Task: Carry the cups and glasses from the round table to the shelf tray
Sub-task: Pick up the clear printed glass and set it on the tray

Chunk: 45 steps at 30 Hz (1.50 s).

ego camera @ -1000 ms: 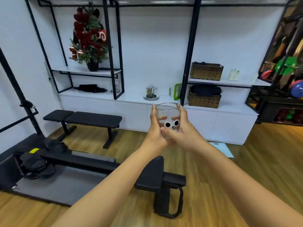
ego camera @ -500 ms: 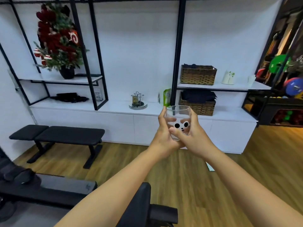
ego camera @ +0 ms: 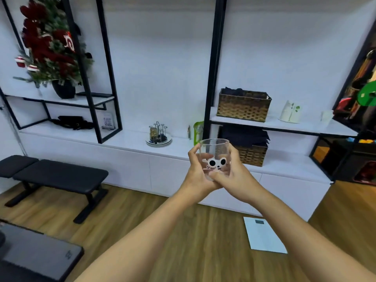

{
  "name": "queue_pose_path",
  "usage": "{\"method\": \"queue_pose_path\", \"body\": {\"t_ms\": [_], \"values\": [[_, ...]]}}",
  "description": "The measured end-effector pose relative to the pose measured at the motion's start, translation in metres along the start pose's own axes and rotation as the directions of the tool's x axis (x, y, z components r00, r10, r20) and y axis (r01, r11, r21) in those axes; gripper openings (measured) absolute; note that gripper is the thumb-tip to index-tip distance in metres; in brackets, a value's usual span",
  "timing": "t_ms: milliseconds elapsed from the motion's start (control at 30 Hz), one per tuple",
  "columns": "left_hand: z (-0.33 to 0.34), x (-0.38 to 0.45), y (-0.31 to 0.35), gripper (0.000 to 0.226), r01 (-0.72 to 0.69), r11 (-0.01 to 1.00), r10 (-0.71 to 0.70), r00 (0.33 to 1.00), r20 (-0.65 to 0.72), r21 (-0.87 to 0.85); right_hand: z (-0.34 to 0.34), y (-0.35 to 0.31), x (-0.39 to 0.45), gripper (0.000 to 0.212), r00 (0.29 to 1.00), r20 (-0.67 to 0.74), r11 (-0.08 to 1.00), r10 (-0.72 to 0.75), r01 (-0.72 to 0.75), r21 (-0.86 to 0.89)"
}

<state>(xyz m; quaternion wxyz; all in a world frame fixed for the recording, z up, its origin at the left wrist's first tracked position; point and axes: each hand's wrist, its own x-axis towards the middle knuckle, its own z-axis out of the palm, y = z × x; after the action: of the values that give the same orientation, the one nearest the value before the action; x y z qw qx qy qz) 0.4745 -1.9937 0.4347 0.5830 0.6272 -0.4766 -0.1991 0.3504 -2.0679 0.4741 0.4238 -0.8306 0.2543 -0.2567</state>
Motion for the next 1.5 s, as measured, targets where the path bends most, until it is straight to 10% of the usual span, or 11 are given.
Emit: {"method": "queue_pose_path", "body": {"t_ms": [700, 1100, 1333, 1500], "values": [[-0.014, 0.343, -0.138, 0.110, 0.028, 0.984, -0.077, 0.957, -0.280, -0.176, -0.004, 0.122, 0.378, 0.085, 0.996, 0.093, 0.985, 0.003, -0.019, 0.173], [-0.159, 0.495, -0.237, 0.103, -0.018, 0.978, 0.075, 0.958, -0.275, 0.206, 0.097, 0.138, 0.608, 0.052, 0.966, 0.234, 0.891, 0.111, -0.201, 0.407], [-0.235, 0.590, -0.304, 0.099, -0.029, 0.572, 0.275, 0.948, -0.158, 0.820, 0.135, 0.150, 0.744, 0.050, 0.931, 0.333, 0.852, 0.152, -0.294, 0.434], [-0.268, 0.675, -0.341, 0.088, 0.004, 0.637, 0.204, 0.963, -0.174, 0.770, 0.152, 0.160, 0.841, 0.055, 0.880, 0.455, 0.891, 0.137, -0.310, 0.332]]}}
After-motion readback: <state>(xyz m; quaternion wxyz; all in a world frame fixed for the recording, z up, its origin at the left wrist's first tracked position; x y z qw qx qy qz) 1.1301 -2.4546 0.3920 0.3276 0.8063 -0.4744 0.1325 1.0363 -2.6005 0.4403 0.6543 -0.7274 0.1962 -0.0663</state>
